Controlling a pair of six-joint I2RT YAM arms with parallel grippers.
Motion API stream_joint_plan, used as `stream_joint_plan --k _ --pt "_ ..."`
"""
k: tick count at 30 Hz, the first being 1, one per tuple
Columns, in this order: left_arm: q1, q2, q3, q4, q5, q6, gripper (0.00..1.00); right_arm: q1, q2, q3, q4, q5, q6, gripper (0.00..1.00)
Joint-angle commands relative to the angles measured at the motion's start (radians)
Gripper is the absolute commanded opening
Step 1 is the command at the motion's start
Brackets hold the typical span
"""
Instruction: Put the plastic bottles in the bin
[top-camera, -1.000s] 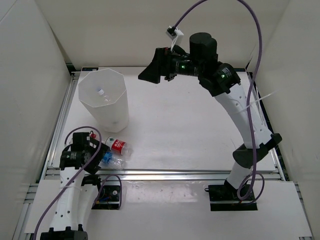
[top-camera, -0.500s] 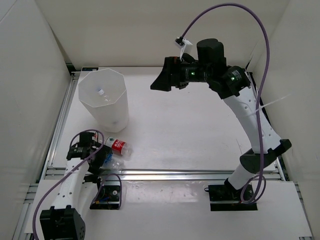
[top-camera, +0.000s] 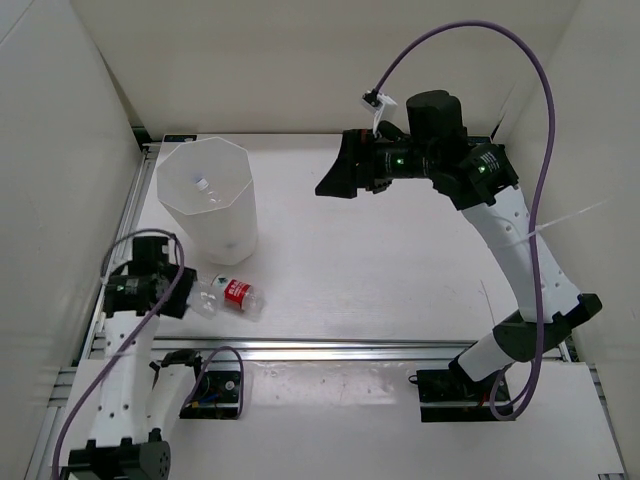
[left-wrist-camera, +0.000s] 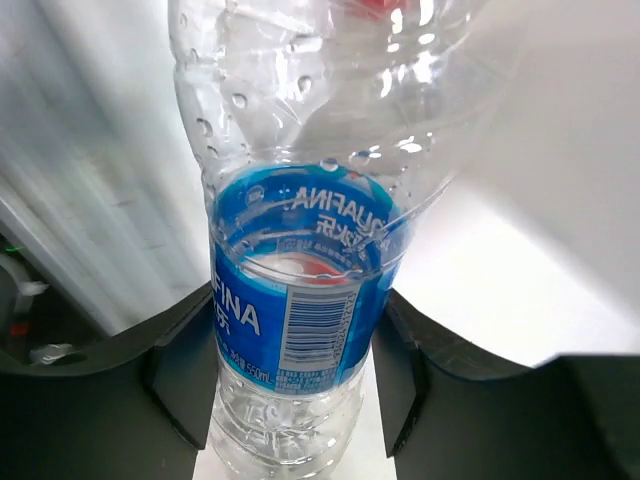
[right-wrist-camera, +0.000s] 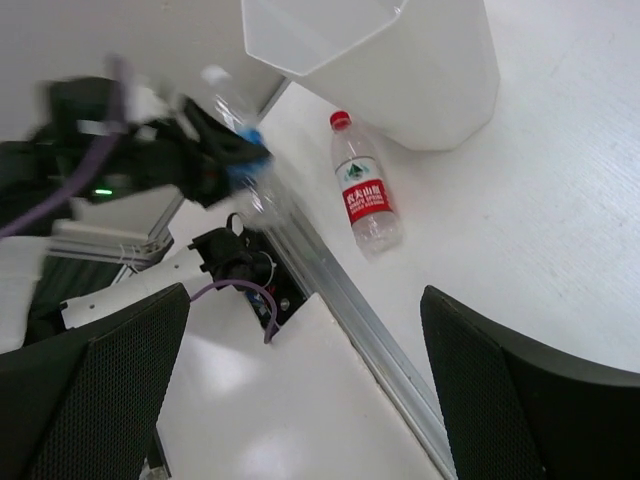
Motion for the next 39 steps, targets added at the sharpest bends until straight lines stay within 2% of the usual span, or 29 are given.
stream_joint_plan --k 1,3,4,5,8,12,15,18,20,21,22,24,27,28,30,33,34,36,37,39 --pt "-0.003 -0.068 0.309 -0.151 -0.126 -0.041 0.56 -0.009 -0.046 -0.046 -0.002 -0.013 -0.011 1.00" --pt "-0.003 -0.049 0.413 -0.093 -0.154 0.008 0.56 -0.009 -0.046 -0.057 -0.002 -0.022 -0.002 1.00" --pt "-0.003 -0.049 0.482 0.022 -0.163 0.060 0.56 -0.009 -0.046 -0.072 -0.002 -0.022 -0.002 1.00" --pt "-0.003 -0.036 0.499 0.092 -0.163 0.152 0.57 -0.009 -0.046 -0.072 -0.002 -0.031 0.007 1.00" --pt "-0.003 0.032 0.545 0.327 -0.163 0.297 0.59 -0.009 -0.046 -0.072 -0.002 -0.040 0.007 1.00" --pt "-0.003 0.189 0.614 0.456 -0.125 0.378 0.66 -0.009 -0.026 -0.049 -0.002 -0.050 0.007 1.00" --pt "-0.053 0.289 0.614 0.568 -0.102 0.421 0.71 -0.009 -0.026 -0.049 -0.002 -0.059 0.007 1.00" --pt "-0.110 0.380 0.715 0.582 -0.174 0.497 0.74 -0.009 -0.026 -0.049 -0.023 -0.059 0.007 1.00" --pt "-0.170 0.458 0.787 0.582 -0.232 0.553 0.80 -0.009 -0.048 -0.078 -0.023 -0.059 0.007 1.00" --pt "-0.187 0.477 0.798 0.582 -0.252 0.580 0.98 -0.009 -0.048 -0.089 -0.023 -0.059 0.007 1.00" --pt "-0.202 0.486 0.798 0.582 -0.272 0.624 1.00 -0.009 -0.060 -0.099 -0.023 -0.059 0.007 1.00" --pt "-0.224 0.452 0.786 0.558 -0.372 0.611 1.00 -0.009 -0.072 -0.112 -0.023 -0.039 -0.002 1.00" --pt "-0.224 0.298 0.725 0.557 -0.409 0.567 1.00 -0.020 -0.094 -0.125 -0.042 -0.025 -0.002 1.00" --pt "-0.224 0.252 0.710 0.557 -0.387 0.567 1.00 -0.031 -0.110 -0.136 -0.042 -0.014 -0.002 1.00" --pt "-0.211 0.111 0.660 0.544 -0.245 0.538 1.00 -0.042 -0.140 -0.188 -0.042 -0.014 -0.002 1.00" --pt "-0.211 -0.092 0.468 0.531 -0.044 0.440 1.00 -0.054 -0.154 -0.250 -0.022 -0.025 -0.002 1.00" --pt "-0.211 -0.138 0.346 0.512 -0.030 0.392 1.00 -0.063 -0.154 -0.250 -0.022 -0.025 -0.002 1.00" --pt "-0.211 -0.261 0.242 0.410 -0.016 0.259 1.00 -0.063 -0.154 -0.273 -0.013 -0.034 -0.002 1.00" --pt "-0.211 -0.297 0.150 0.398 -0.001 0.228 1.00 -0.063 -0.154 -0.273 -0.002 -0.043 -0.002 1.00" --pt "-0.211 -0.392 0.064 0.398 0.034 0.145 1.00 -0.063 -0.141 -0.282 -0.002 -0.057 -0.011 1.00"
